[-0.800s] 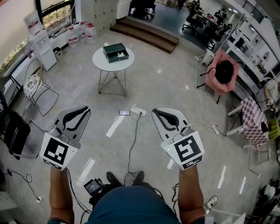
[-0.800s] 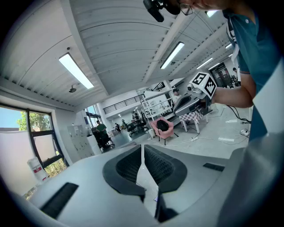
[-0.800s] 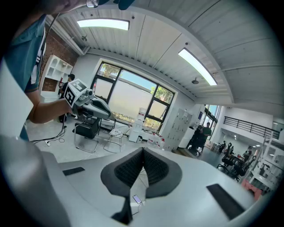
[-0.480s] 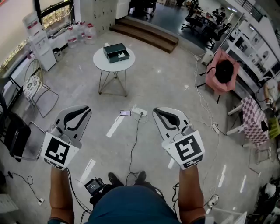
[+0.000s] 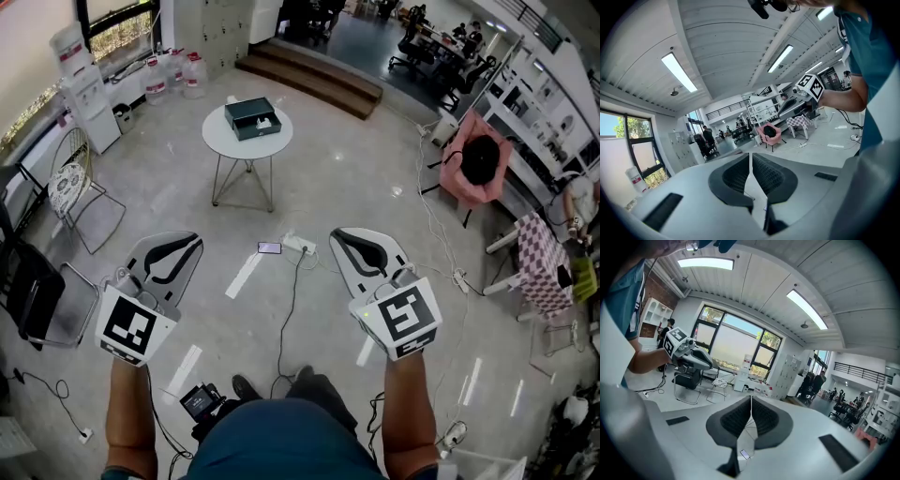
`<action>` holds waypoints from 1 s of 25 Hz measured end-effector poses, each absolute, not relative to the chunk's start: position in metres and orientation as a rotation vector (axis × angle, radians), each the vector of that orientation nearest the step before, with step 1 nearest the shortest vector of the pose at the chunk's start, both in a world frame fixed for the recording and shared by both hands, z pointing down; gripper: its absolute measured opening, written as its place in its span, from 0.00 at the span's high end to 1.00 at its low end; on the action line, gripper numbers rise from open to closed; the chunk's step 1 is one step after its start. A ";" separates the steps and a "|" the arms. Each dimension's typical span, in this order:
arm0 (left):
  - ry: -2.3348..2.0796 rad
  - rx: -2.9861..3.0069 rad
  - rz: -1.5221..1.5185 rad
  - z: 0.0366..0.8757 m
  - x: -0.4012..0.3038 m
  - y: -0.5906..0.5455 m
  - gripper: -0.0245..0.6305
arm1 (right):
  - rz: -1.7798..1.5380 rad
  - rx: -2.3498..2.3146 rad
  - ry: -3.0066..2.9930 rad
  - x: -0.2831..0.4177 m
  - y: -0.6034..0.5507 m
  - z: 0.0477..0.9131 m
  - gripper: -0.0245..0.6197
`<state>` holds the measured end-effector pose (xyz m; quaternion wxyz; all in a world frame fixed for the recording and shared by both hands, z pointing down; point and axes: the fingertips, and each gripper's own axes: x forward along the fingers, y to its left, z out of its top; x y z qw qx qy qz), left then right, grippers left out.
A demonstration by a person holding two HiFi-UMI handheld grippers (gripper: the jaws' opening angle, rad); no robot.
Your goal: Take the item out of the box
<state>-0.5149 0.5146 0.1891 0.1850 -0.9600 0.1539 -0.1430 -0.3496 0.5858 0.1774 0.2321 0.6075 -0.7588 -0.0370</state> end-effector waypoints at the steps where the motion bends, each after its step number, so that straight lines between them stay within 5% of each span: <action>1: 0.436 -2.707 -0.408 0.190 -0.513 0.510 0.90 | -0.099 1.667 -2.086 -0.347 0.581 0.178 0.90; 10: 0.525 -2.701 -0.485 0.223 -0.461 0.458 0.90 | -0.106 1.621 -2.155 -0.277 0.511 0.207 0.90; 25: 0.681 -2.667 -0.565 0.206 -0.264 0.373 0.90 | -0.112 1.490 -2.308 -0.082 0.397 0.199 0.90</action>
